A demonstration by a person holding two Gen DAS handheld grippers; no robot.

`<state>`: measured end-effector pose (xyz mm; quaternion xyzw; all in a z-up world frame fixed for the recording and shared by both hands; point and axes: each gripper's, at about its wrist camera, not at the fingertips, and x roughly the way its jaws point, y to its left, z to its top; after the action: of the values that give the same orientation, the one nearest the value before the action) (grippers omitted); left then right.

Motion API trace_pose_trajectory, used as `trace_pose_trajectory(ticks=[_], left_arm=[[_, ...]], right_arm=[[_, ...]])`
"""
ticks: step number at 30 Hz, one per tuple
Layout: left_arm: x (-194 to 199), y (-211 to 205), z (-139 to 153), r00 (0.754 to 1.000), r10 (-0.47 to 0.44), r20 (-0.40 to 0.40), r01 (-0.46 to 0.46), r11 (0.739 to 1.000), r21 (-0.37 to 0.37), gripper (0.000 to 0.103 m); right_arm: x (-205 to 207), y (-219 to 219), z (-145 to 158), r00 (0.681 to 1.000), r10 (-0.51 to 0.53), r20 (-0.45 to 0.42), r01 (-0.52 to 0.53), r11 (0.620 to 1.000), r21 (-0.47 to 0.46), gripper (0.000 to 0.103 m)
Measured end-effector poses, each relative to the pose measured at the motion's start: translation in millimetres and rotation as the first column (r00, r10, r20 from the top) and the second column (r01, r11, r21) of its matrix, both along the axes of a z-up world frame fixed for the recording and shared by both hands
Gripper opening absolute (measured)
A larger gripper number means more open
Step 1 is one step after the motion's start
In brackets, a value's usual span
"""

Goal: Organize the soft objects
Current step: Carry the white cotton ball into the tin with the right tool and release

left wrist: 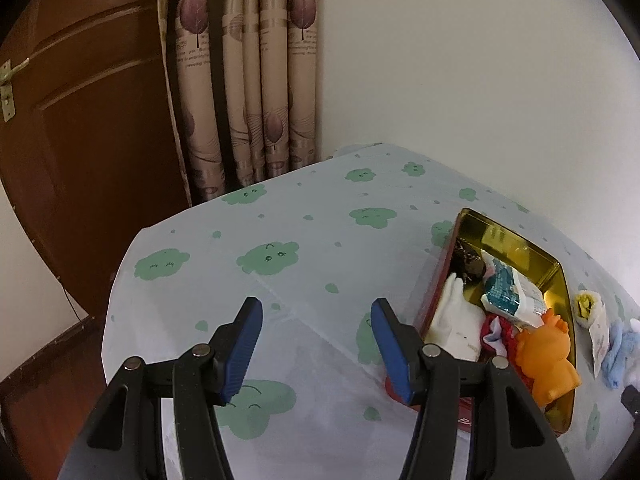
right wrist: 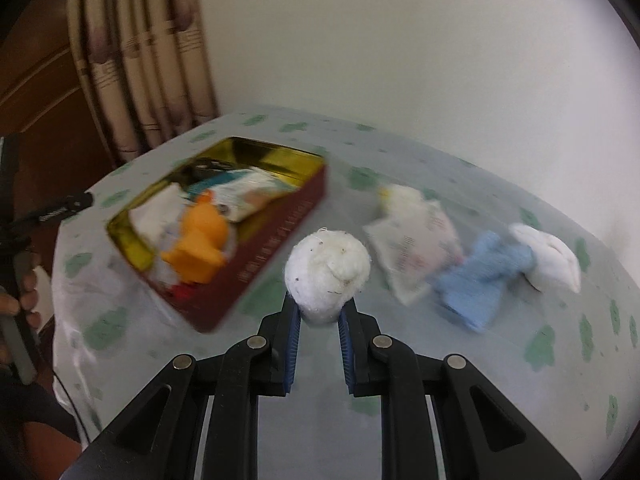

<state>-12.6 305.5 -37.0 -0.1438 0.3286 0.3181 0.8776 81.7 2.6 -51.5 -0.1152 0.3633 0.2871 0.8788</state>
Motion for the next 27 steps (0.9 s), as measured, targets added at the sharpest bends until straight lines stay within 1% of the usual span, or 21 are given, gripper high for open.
trace_pose_trajectory(ticks=[5, 12, 15, 19, 21, 23, 27], left_arm=[[-2.6, 7.0, -1.2, 0.999, 0.037, -0.002, -0.037, 0.999, -0.013, 0.058], [-8.8, 20.8, -3.0, 0.992, 0.124, -0.017, -0.124, 0.992, -0.01, 0.058], [-12.4, 24.4, -2.5, 0.988, 0.153, -0.018, -0.153, 0.988, -0.004, 0.058], [-17.1, 35.2, -5.1, 0.979, 0.204, -0.028, -0.205, 0.978, -0.029, 0.058], [-20.7, 39.9, -5.5, 0.973, 0.23, -0.025, -0.231, 0.972, -0.043, 0.058], [-24.9, 43.9, -5.5, 0.964, 0.264, -0.022, -0.265, 0.963, -0.041, 0.058], [-28.4, 49.5, -7.8, 0.957, 0.288, -0.025, -0.289, 0.956, -0.058, 0.058]], right_arm=[[-10.3, 38.8, 7.4, 0.997, 0.081, 0.021, -0.08, 0.997, -0.011, 0.017], [-18.5, 89.0, 15.4, 0.984, 0.175, 0.037, -0.174, 0.985, -0.019, 0.017], [-19.0, 113.0, 13.9, 0.978, 0.207, 0.03, -0.206, 0.978, -0.02, 0.017], [-21.1, 142.4, 9.2, 0.97, 0.24, 0.023, -0.24, 0.97, -0.03, 0.017], [-21.0, 153.9, 5.3, 0.967, 0.255, 0.016, -0.254, 0.966, -0.038, 0.017], [-20.1, 161.7, 1.7, 0.965, 0.262, 0.016, -0.261, 0.964, -0.048, 0.017], [-17.9, 175.4, -5.0, 0.963, 0.271, 0.004, -0.27, 0.961, -0.062, 0.017]])
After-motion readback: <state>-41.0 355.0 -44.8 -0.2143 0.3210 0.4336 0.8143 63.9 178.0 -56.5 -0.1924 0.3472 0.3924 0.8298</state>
